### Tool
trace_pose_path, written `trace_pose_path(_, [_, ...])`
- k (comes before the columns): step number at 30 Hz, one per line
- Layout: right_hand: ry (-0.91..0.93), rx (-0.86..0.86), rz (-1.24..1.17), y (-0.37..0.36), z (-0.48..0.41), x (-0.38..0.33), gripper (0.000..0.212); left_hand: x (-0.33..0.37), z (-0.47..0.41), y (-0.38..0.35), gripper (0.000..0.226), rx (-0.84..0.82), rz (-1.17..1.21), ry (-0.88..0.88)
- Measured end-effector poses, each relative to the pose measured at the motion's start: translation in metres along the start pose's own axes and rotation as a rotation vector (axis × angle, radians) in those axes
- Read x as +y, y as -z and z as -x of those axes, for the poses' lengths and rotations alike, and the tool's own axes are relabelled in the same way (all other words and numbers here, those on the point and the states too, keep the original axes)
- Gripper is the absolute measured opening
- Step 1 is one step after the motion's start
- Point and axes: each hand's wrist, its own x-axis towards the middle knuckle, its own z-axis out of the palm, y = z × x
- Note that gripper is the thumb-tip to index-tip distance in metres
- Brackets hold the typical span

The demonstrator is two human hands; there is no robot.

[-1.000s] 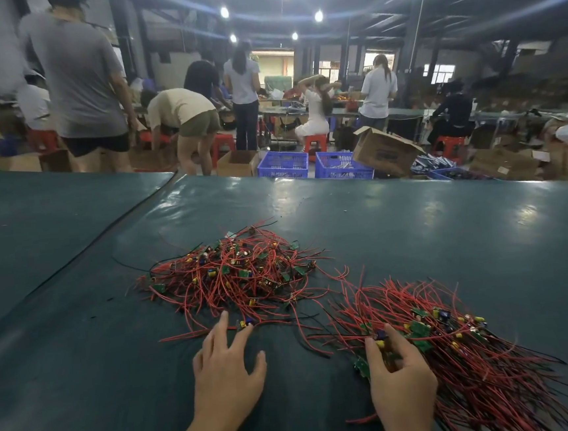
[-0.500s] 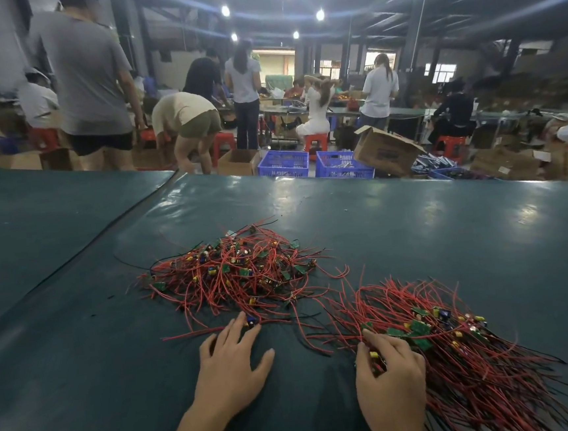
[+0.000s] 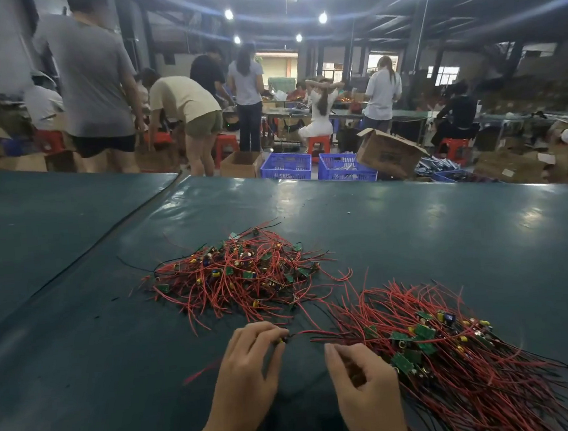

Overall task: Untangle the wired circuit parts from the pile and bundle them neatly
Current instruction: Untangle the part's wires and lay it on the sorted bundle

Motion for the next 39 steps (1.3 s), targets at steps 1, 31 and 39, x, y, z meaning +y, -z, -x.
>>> trace_pose_path(1, [-0.025,-0.043,-0.02,-0.003,0.002,-0.002,0.02,0.005,0.001,-0.002,0.017,0.026,0.012,-0.049])
trace_pose_path(31, [-0.508,-0.123,-0.589,-0.022,0.005,-0.016,0.043,0.03,0.008,-0.01,0.033,-0.286,0.78,0.337])
trace_pose_path(39, [-0.549,-0.085,-0.568,-0.021,0.001,-0.014,0.04,0.038,0.011,-0.014,0.033,-0.104,0.616,0.299])
